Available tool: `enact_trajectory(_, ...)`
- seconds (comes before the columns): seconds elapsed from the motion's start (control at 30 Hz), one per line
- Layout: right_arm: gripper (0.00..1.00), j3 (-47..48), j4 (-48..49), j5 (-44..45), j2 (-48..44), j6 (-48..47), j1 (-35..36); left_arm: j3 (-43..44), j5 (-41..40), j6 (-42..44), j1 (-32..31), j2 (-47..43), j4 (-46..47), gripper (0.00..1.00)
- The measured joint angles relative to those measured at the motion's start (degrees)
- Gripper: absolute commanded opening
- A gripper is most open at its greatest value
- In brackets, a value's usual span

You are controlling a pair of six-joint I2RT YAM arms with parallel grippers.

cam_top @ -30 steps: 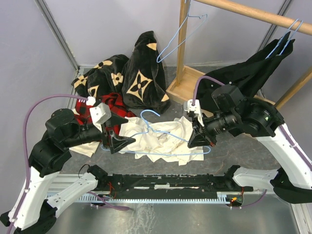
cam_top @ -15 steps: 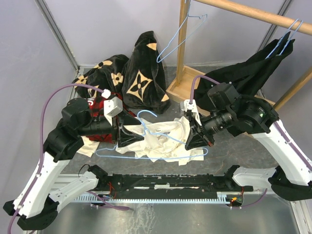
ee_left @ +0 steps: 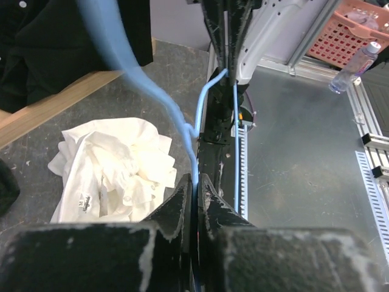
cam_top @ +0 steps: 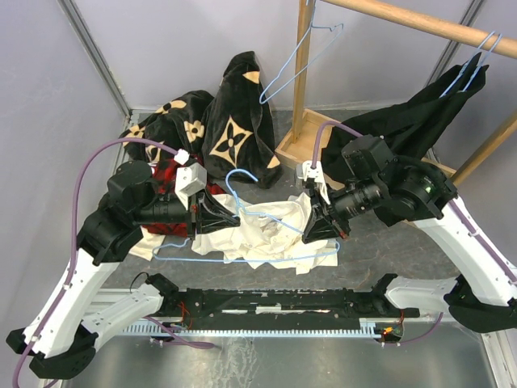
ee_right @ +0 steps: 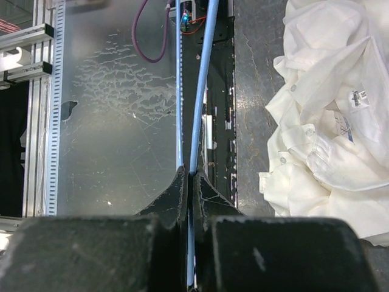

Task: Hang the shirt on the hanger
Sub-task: Adjust the hanger.

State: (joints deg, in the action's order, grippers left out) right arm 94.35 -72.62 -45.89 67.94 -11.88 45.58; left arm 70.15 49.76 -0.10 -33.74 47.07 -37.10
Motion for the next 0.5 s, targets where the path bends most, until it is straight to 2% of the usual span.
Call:
enact_trajectory(0.13, 0.31, -0.2, 0.3, 1.2, 0.0, 0.2, 0.0, -0.4, 0.3, 0.0, -0.2, -0.6, -0.1, 0.03)
enact_trajectory(0.23, 0.45, -0.2, 0.9, 2.8, -0.2, 0.6, 0.1, -0.9, -0.8, 0.0, -0.1, -0.7, -0.1, 0.03)
enact_trajectory(0.37, 0.58, -1.1, 3.2, 9.6, -2.6, 2.1, 0.1, -1.1, -4.1, 0.0, -0.1, -0.5, -0.5, 0.03)
enact_trajectory(0.5, 0.66, -3.6, 6.8, 22.1, -8.0, 5.2, 0.1, -1.1, -11.2, -0.1, -0.1, 0.2, -0.8, 0.03)
